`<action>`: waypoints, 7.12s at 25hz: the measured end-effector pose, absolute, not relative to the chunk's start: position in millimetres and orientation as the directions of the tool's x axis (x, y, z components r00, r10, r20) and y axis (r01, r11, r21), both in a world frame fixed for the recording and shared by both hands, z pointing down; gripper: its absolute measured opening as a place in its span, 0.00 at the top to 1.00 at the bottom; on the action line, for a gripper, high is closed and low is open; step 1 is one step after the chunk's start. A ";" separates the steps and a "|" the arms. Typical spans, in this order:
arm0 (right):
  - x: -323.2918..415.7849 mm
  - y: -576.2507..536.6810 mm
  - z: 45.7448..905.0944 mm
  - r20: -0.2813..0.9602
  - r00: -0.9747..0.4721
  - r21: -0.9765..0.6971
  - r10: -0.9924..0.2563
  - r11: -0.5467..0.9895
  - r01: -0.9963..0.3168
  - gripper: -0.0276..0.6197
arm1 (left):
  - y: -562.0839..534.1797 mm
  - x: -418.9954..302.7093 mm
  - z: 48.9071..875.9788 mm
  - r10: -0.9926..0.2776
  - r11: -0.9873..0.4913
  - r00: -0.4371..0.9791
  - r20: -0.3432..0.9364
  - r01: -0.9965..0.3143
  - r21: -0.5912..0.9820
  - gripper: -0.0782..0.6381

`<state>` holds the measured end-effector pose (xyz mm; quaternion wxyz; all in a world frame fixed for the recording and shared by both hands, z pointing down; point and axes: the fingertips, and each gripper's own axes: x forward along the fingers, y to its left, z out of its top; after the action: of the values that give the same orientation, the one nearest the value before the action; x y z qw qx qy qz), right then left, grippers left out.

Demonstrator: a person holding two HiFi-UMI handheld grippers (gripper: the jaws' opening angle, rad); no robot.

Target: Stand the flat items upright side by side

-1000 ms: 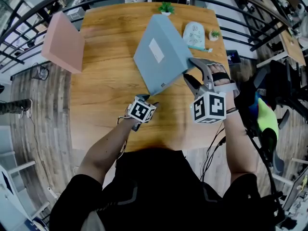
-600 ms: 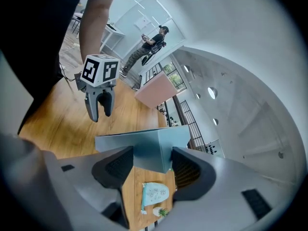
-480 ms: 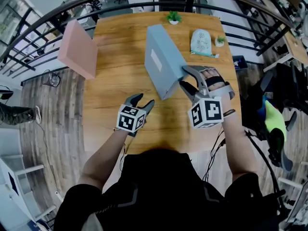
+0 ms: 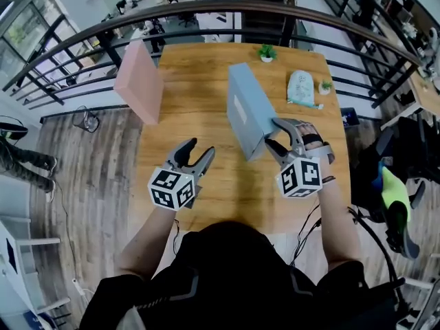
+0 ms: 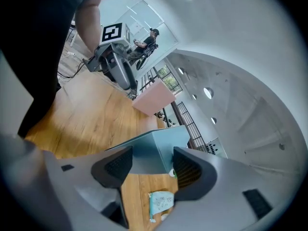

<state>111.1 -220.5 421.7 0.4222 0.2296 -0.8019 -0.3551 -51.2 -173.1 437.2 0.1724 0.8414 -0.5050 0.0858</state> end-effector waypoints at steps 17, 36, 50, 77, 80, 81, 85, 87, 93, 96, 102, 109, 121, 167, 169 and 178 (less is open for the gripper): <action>103.3 -215.6 415.0 0.515 -0.600 0.658 -0.612 0.731 -0.181 0.48 | -140.2 -107.8 361.9 -0.887 -0.370 0.426 0.178 -0.886 0.281 0.69; 122.6 -216.2 462.0 0.413 -0.633 0.007 -0.655 0.697 -0.717 0.36 | -125.1 -119.5 350.5 -0.956 -0.227 0.224 0.191 -0.974 0.008 0.52; 106.1 -236.4 509.4 0.463 -0.565 -0.014 -0.683 0.632 -0.775 0.49 | -109.8 -164.9 352.0 -0.963 -0.179 0.174 0.207 -0.984 -0.003 0.50; -24.5 -222.9 510.0 0.479 -0.518 -0.056 -0.709 0.564 -0.824 0.51 | -82.8 -314.4 374.6 -0.963 -0.143 0.146 0.225 -0.989 0.031 0.50; -45.4 -219.8 510.6 0.485 -0.514 -0.058 -0.708 0.560 -0.826 0.51 | -77.8 -326.5 376.6 -0.965 -0.135 0.139 0.224 -0.990 0.031 0.50; -53.0 -219.3 510.5 0.486 -0.511 -0.061 -0.709 0.555 -0.829 0.51 | -76.5 -330.9 376.7 -0.965 -0.133 0.137 0.222 -0.991 0.032 0.50; -82.7 -218.4 509.9 0.486 -0.493 -0.067 -0.722 0.532 -0.844 0.51 | -70.1 -348.6 378.4 -0.967 -0.124 0.130 0.218 -0.992 0.040 0.50; -96.8 -218.9 510.0 0.488 -0.481 -0.068 -0.728 0.518 -0.853 0.51 | -66.5 -358.2 381.1 -0.967 -0.121 0.127 0.220 -0.992 0.042 0.50; -141.2 -222.7 507.6 0.494 -0.465 -0.085 -0.734 0.492 -0.867 0.51 | -55.9 -390.3 385.5 -0.968 -0.110 0.117 0.223 -0.993 0.045 0.50; -162.0 -228.7 508.3 0.496 -0.457 -0.095 -0.738 0.478 -0.873 0.51 | -50.1 -402.2 388.5 -0.969 -0.102 0.110 0.223 -0.994 0.049 0.50; -203.2 -252.5 507.6 0.500 -0.438 -0.124 -0.747 0.439 -0.890 0.50 | -40.7 -429.3 392.0 -0.969 -0.081 0.095 0.228 -0.994 0.069 0.50; -242.1 -284.2 509.1 0.500 -0.437 -0.143 -0.748 0.426 -0.893 0.50 | -32.4 -453.3 392.0 -0.970 -0.056 0.068 0.234 -0.997 0.056 0.50; -277.5 -322.0 508.1 0.469 -0.464 -0.180 -0.751 0.434 -0.883 0.48 | -20.2 -472.3 394.4 -0.967 0.004 0.009 0.256 -0.999 0.053 0.50; -229.7 -290.4 469.6 0.381 -0.642 -0.263 -0.665 0.587 -0.765 0.62 | -68.7 -449.1 384.8 -0.971 -0.079 0.101 0.217 -0.991 0.107 0.51; -198.9 -278.0 442.2 0.343 -0.637 -0.254 -0.690 0.585 -0.770 0.62 | -89.6 -426.0 375.4 -0.968 -0.151 0.170 0.185 -0.982 0.115 0.51; -84.4 -232.6 358.4 0.240 -0.647 -0.194 -0.724 0.617 -0.763 0.62 | -140.3 -324.3 330.8 -0.941 -0.313 0.323 0.104 -0.944 0.105 0.51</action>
<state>-84.4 -232.6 358.4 0.0692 0.4146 -0.8964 0.1404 -324.3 -140.3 330.8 0.0733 0.8101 -0.5816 0.0116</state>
